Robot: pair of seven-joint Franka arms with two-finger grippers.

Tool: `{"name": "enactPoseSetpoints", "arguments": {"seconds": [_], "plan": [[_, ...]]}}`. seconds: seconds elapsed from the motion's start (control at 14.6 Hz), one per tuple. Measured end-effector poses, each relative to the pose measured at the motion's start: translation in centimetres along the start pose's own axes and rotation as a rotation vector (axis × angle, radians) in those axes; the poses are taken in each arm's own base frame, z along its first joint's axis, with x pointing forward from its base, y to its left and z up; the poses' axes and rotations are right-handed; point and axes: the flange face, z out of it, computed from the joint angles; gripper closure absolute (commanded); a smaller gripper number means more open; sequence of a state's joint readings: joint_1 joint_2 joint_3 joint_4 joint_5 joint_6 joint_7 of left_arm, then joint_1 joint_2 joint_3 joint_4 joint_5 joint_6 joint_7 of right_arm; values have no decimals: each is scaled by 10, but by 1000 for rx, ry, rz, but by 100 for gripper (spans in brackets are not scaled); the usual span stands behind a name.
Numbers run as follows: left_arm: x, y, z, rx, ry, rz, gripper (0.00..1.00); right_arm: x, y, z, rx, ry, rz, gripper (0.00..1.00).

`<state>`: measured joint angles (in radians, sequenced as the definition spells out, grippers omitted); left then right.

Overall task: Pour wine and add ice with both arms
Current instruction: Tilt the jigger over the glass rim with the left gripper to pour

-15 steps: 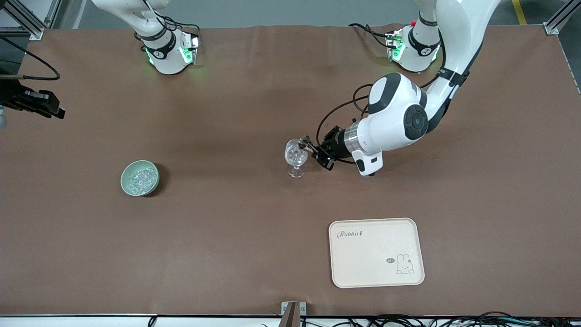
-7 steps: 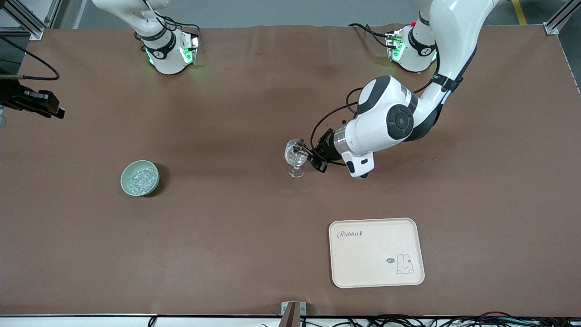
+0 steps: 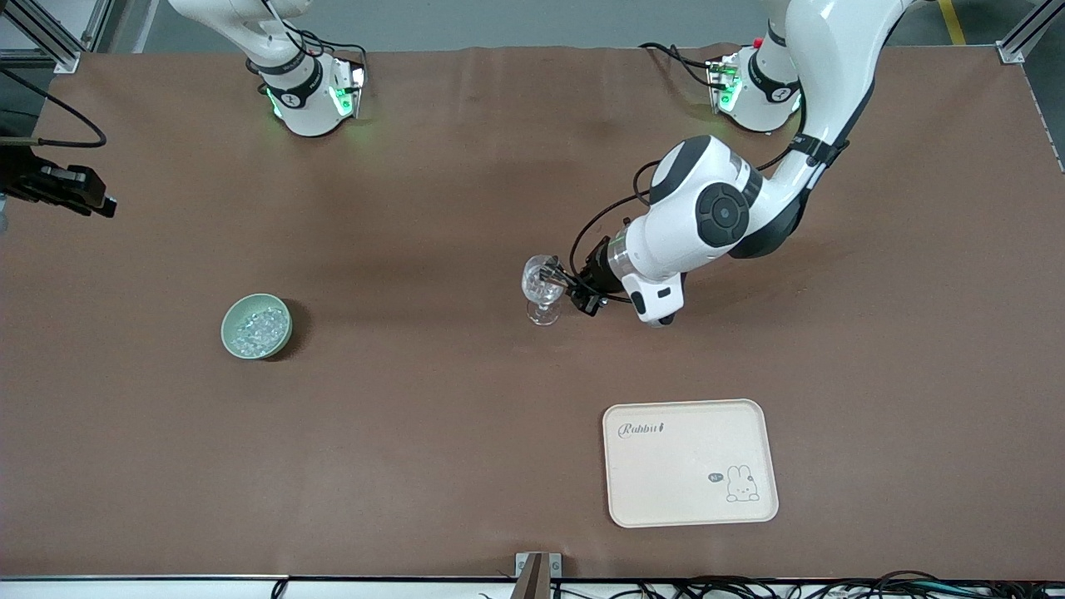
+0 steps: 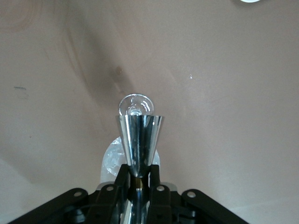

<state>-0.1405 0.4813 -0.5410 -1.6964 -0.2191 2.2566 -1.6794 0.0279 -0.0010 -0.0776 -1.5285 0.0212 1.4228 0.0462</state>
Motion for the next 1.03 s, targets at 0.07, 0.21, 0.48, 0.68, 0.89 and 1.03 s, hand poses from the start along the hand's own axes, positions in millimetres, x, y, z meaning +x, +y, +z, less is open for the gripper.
{"name": "enactPoseSetpoints", "arguments": {"seconds": [0.07,0.21,0.48,0.68,0.89,1.03], "plan": [[0,0,0,-1,4,5,99,0,0,0,0,0,0,100],[-4,-1,1,-2,25,26,99,0,0,0,0,0,0,100],[-10,-1,0,-6,38,28,99,0,0,0,0,0,0,100],[-10,-1,0,-9,54,33,99,0,0,0,0,0,1,100],[-11,1,-3,-15,55,32,100,0,0,0,0,0,1,100],[-14,0,-5,-1,32,25,100,0,0,0,0,-1,0,100]]}}
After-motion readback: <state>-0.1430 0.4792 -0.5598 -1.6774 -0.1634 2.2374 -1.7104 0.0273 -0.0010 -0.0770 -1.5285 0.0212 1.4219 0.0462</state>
